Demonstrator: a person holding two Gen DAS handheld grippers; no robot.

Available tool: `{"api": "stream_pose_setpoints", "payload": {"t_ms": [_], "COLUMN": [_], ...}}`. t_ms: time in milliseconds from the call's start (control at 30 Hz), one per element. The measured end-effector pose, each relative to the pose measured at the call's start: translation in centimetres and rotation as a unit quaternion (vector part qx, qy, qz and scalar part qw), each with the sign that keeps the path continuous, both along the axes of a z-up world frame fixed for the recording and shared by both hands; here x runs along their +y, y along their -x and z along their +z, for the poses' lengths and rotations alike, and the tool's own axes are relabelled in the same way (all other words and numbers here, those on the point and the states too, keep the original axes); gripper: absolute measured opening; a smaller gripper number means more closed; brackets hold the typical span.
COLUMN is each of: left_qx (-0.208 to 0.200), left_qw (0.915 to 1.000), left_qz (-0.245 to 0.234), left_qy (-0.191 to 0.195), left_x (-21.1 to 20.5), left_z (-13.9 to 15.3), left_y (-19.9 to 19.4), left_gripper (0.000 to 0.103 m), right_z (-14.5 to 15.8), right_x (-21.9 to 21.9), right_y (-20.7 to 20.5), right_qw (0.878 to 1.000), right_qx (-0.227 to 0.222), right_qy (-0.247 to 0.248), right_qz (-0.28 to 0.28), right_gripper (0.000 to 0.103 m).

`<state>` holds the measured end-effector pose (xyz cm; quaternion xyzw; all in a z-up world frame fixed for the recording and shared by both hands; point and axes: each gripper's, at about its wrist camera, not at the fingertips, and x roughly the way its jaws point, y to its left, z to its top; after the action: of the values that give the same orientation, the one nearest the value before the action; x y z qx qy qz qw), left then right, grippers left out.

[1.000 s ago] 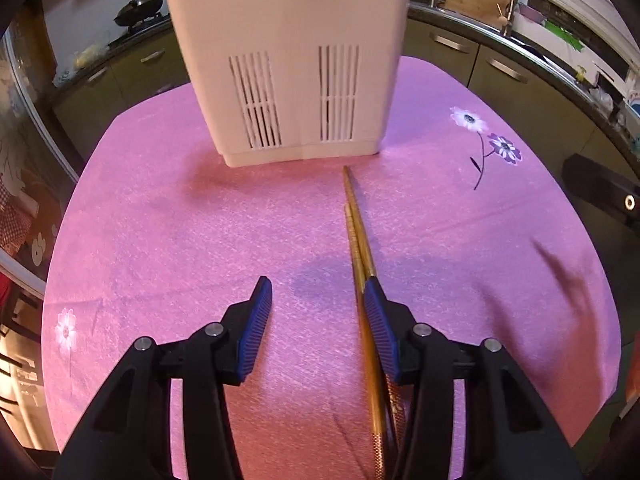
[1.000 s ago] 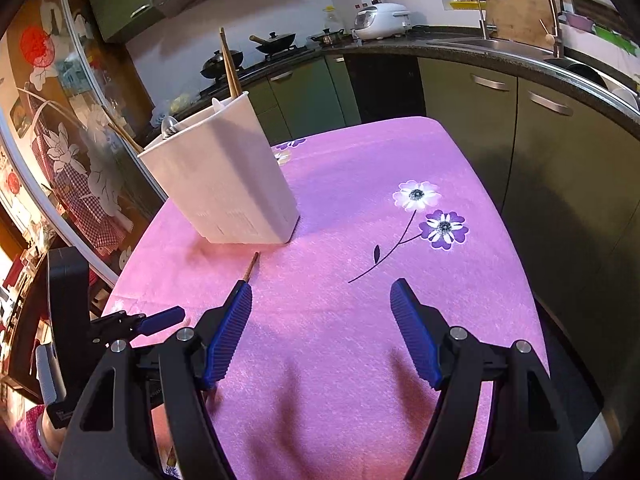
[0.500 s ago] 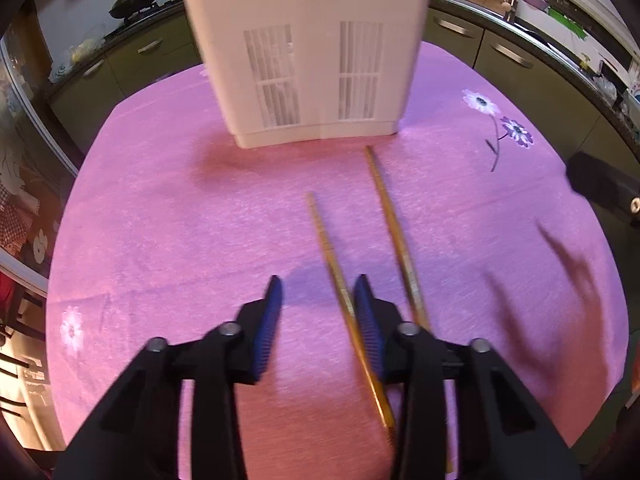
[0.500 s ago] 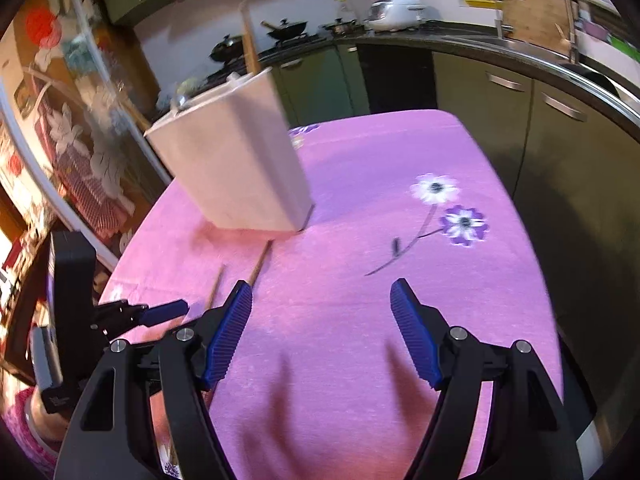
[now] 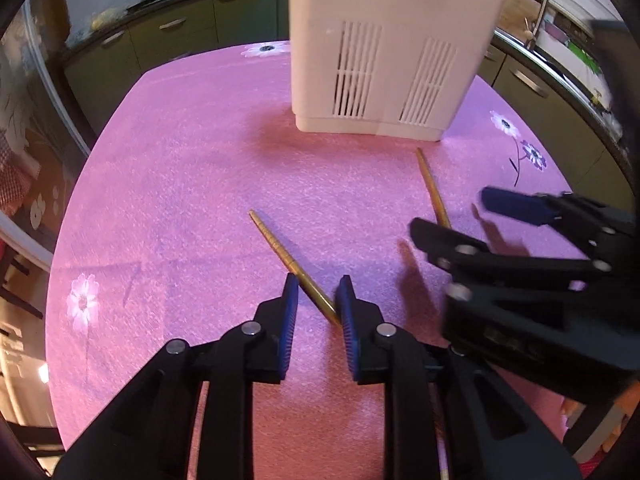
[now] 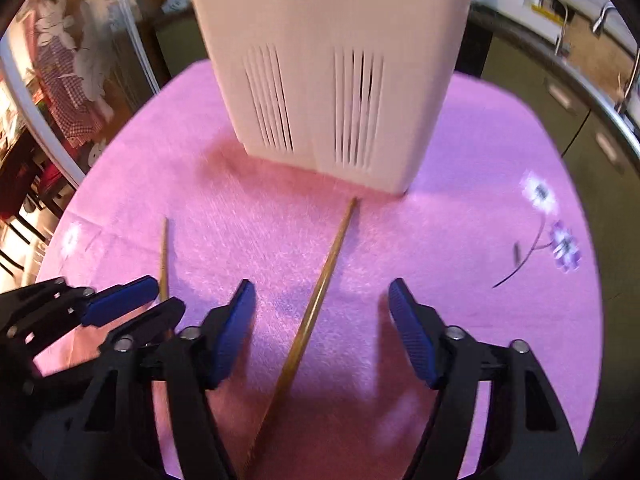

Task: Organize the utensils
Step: 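Close the left tool on one chopstick while the right tool grasps the other, then carry both chopsticks upright over the white holder and lower them in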

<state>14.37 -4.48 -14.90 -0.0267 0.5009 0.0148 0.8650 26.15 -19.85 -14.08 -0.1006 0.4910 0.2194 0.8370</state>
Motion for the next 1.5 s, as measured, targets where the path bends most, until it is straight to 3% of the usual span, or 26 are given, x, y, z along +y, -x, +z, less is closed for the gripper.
{"api": "stream_pose_setpoints", "payload": {"t_ms": [167, 333, 667, 800, 967, 1067, 1100, 1167, 1233, 1367, 1500], "left_qx": [-0.003, -0.003, -0.016, 0.004, 0.014, 0.005, 0.002, -0.001, -0.001, -0.016, -0.052], "left_qw": [1.0, 0.9999, 0.9973, 0.9979, 0.9988, 0.9989, 0.9989, 0.9985, 0.9983, 0.9974, 0.9957], "left_qz": [-0.003, -0.011, -0.07, -0.064, -0.047, -0.044, -0.044, -0.054, -0.059, -0.071, -0.076], "left_qy": [0.004, -0.007, -0.016, 0.0, -0.01, -0.017, -0.017, -0.008, 0.0, 0.005, 0.012], "left_x": [-0.1, -0.7, -3.9, -3.2, -2.8, -3.3, -3.4, -3.6, -3.8, -3.8, -3.4], "left_z": [-0.1, -0.1, -0.2, 0.0, -0.1, -0.2, -0.2, -0.2, -0.2, 0.5, 3.2], "left_y": [-0.3, -0.8, -1.1, -1.8, -2.3, -2.2, -2.2, -2.0, -2.0, -1.7, -0.8], "left_gripper": [0.022, 0.022, 0.022, 0.023, 0.025, 0.026, 0.025, 0.011, 0.006, 0.006, 0.006], "right_z": [-0.1, 0.1, 0.1, 0.1, 0.2, 0.4, 0.4, 1.0, 1.9, 4.2, 6.9], "right_x": [-0.1, -1.4, -7.0, -5.9, -6.5, -6.9, -7.2, -8.2, -8.8, -10.6, -12.0], "right_y": [-0.3, 0.0, -0.4, -0.8, -2.0, -2.5, -2.7, -2.9, -2.9, -1.7, -0.4], "right_qw": [1.0, 0.999, 1.0, 0.999, 0.999, 0.999, 0.999, 0.999, 0.999, 0.997, 0.994], "right_qx": [-0.003, 0.0, 0.026, 0.022, 0.049, 0.048, 0.049, 0.044, 0.036, 0.012, -0.016], "right_qy": [0.014, 0.032, 0.015, 0.029, 0.013, 0.012, 0.008, -0.012, -0.031, -0.071, -0.107], "right_qz": [0.002, 0.021, 0.006, 0.013, 0.018, 0.015, 0.011, 0.0, -0.006, -0.011, -0.017], "right_gripper": [0.048, 0.018, 0.017, 0.018, 0.019, 0.009, 0.007, 0.007, 0.007, 0.007, 0.007]}}
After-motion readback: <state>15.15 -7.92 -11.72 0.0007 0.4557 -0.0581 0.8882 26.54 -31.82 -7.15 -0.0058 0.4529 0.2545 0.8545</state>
